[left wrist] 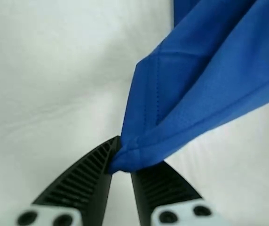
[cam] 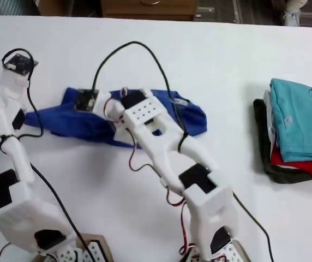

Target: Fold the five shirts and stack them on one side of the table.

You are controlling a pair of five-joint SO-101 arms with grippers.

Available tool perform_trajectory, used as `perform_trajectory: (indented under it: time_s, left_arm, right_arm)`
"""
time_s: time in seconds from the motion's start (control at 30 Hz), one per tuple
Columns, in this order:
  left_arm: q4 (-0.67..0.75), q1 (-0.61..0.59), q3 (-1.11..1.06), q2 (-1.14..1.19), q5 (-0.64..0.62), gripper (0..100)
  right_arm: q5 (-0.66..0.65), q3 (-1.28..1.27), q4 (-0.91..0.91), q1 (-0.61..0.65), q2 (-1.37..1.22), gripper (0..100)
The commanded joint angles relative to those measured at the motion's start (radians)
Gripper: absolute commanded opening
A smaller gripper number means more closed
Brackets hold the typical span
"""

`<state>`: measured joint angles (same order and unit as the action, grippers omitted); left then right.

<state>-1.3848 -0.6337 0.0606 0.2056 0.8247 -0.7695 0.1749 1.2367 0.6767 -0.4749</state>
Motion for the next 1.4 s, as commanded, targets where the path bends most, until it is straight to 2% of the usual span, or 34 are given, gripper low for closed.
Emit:
perform_trajectory:
  time_s: [0.0,0.37,0.63,0.93,1.13,1.3,1.37]
  left_arm:
    - [0.011,-0.003,0.012,-0.057,0.005,2]
    - [0.011,-0.003,0.010,-0.057,0.005,2]
    - [0.011,-0.003,0.012,-0.057,0.006,2]
    - [0.040,-0.003,0.004,-0.057,0.006,2]
    - [0.037,-0.006,0.004,-0.057,0.006,2]
    - [0.037,-0.008,0.004,-0.057,0.006,2]
    - [0.037,-0.006,0.004,-0.057,0.006,2]
  right_arm:
    - [0.021,0.008,-0.008,0.005,-0.015,22.5]
    - [0.020,0.006,-0.059,-0.021,-0.033,23.6]
    - [0.029,0.034,0.044,0.035,0.015,23.6]
    - [0.025,0.034,0.038,0.035,-0.044,23.5]
    - [0.020,0.054,-0.077,-0.050,-0.134,23.4]
    - [0.020,0.184,-0.027,-0.116,-0.142,22.9]
    - [0.020,0.255,0.022,-0.125,-0.134,19.7]
